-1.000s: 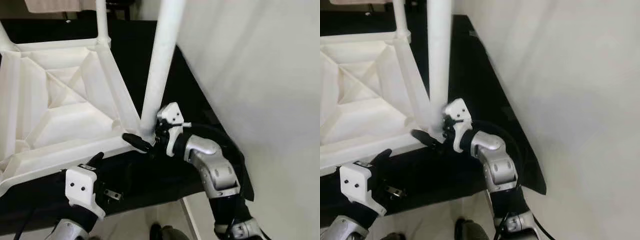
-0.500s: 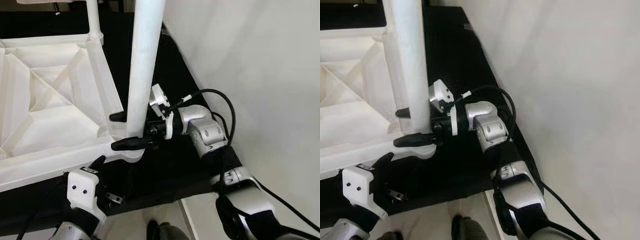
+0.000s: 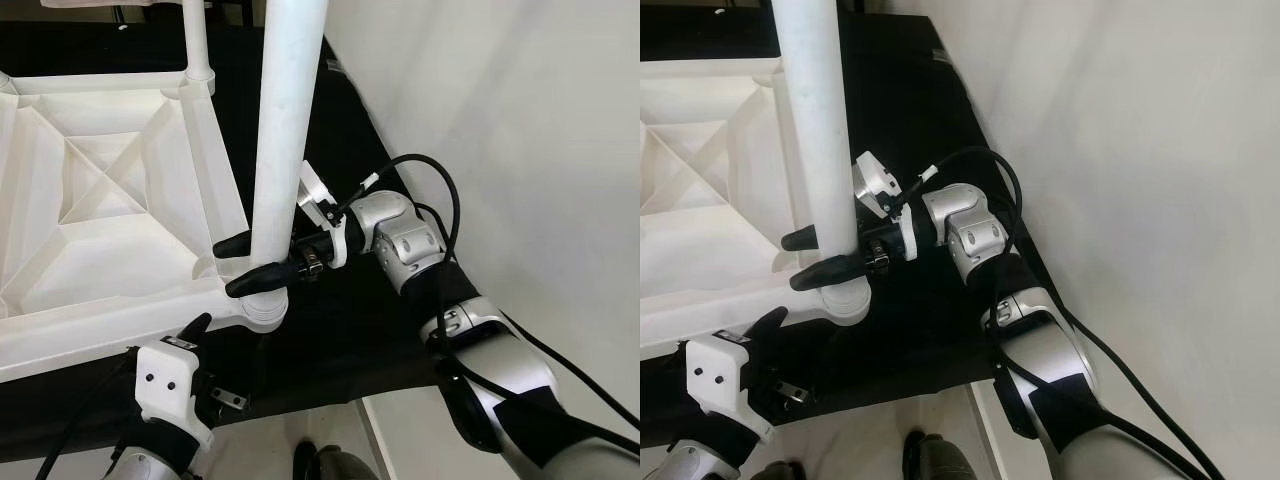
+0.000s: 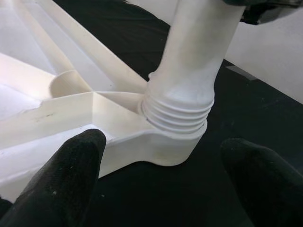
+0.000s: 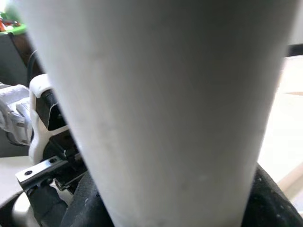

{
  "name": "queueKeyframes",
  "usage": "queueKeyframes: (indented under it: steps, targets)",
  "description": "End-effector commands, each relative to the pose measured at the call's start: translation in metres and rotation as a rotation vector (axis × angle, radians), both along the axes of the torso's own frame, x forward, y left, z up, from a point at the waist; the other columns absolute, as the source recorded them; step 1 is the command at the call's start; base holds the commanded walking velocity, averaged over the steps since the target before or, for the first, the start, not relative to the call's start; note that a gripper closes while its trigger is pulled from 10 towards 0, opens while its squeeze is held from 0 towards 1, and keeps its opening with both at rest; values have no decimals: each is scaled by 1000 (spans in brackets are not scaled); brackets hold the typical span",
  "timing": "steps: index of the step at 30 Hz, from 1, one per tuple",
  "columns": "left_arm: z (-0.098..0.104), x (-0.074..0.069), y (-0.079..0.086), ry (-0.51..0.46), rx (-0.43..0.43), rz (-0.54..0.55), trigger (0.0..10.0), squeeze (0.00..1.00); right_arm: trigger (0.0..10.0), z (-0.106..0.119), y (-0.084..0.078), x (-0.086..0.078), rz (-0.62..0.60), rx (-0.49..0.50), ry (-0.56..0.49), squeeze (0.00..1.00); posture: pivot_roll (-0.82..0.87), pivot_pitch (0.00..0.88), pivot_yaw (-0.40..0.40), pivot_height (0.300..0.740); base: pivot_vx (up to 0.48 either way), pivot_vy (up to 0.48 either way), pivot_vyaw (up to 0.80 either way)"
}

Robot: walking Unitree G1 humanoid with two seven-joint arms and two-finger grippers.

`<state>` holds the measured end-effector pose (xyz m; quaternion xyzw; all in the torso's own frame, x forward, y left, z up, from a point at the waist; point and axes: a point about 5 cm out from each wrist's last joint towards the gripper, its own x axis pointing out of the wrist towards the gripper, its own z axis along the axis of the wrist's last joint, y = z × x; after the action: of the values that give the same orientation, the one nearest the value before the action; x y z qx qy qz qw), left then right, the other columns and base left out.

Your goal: Building children table

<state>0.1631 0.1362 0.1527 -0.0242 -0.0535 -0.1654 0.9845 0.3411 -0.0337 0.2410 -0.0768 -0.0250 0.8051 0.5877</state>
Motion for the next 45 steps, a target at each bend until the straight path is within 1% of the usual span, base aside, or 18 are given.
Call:
queueKeyframes:
  steps: [1, 2, 3, 4, 6, 7, 8, 10, 21, 22, 23, 24, 26, 28, 34, 35, 36, 45]
  targets:
    - [0, -2, -2, -2, -5, 3, 10000, 0, 0, -1, -8, 3, -50, 7, 2, 0, 34, 204, -218, 740, 0, 0, 0]
    - [0, -2, -2, -2, -5, 3, 10000, 0, 0, -1, -8, 3, -50, 7, 2, 0, 34, 204, -218, 740, 0, 0, 0]
    - [0, -2, -2, -4, -6, 5, 10000, 0, 0, -17, -11, 3, -229, -4, 39, 0, 28, 205, -222, 740, 0, 0, 0]
    - [1, -2, -1, -7, -8, 7, 10000, 0, 0, -47, -10, 1, -546, -37, 86, 0, 16, 213, -221, 740, 0, 0, 0]
    - [1, -2, -1, -7, -8, 7, 10000, 0, 0, -47, -10, 1, -546, -37, 86, 0, 16, 213, -221, 740, 0, 0, 0]
    - [1, -2, -1, -9, -8, 8, 10000, 0, 0, -65, -12, -2, -775, -70, 108, 0, 16, 213, -221, 740, 0, 0, 0]
    - [1, -2, -1, -9, -8, 8, 10000, 0, 0, -65, -12, -2, -775, -70, 108, 0, 16, 213, -221, 740, 0, 0, 0]
    - [1, 1, 3, -9, -5, -1, 10000, 0, 0, -85, -22, -29, -1143, -78, 99, 0, -23, 195, -168, 740, 0, 0, 0]
    - [1, 5, 4, -13, 2, -8, 10000, 0, 0, -89, -19, -39, -1166, -78, 100, 0, -8, 197, -177, 740, 0, 0, 0]
    - [1, 5, 5, -14, 2, -2, 10000, 0, 10000, -88, -17, -38, -1128, -103, 93, 0, -2, 197, -180, 740, 0, 0, 0]
    - [1, 5, 5, -14, 2, -2, 10000, 0, 10000, -88, -17, -38, -1128, -103, 93, 0, -2, 197, -180, 740, 0, 0, 0]
    - [1, 5, 5, -16, 1, 0, 10000, 0, 10000, -82, -8, -39, -1021, -89, 124, 1000, 2, 199, -184, 740, 0, 0, 0]
    - [1, 5, 4, -16, 1, 0, 10000, 0, 10000, -76, -1, -41, -932, -68, 163, 1000, 5, 199, -185, 740, 0, 0, 0]
    - [1, 5, 4, -17, 0, -1, 10000, 0, 10000, -47, 12, -44, -561, 66, 155, 1000, 2, 197, -181, 740, 0, 0, 0]
    - [1, 6, 3, -18, -3, -4, 10000, 0, 10000, -26, 5, -48, -185, 90, 53, 1000, 16, 197, -185, 740, 0, 0, 0]
    - [1, 6, 2, -17, -3, -5, 10000, 0, 10000, -25, 4, -44, -125, 54, 27, 102, 24, 196, -186, 740, 0, 0, 0]
    - [1, 5, 2, -17, -3, -6, 10000, 0, 10000, -24, 4, -38, -68, 14, 14, 0, 28, 196, -186, 740, 0, 0, 0]
    - [1, 4, -1, -13, -9, -5, 10000, 0, 10000, -14, 17, -20, 38, -63, 27, 0, 54, 202, -205, 740, 0, 0, 0]
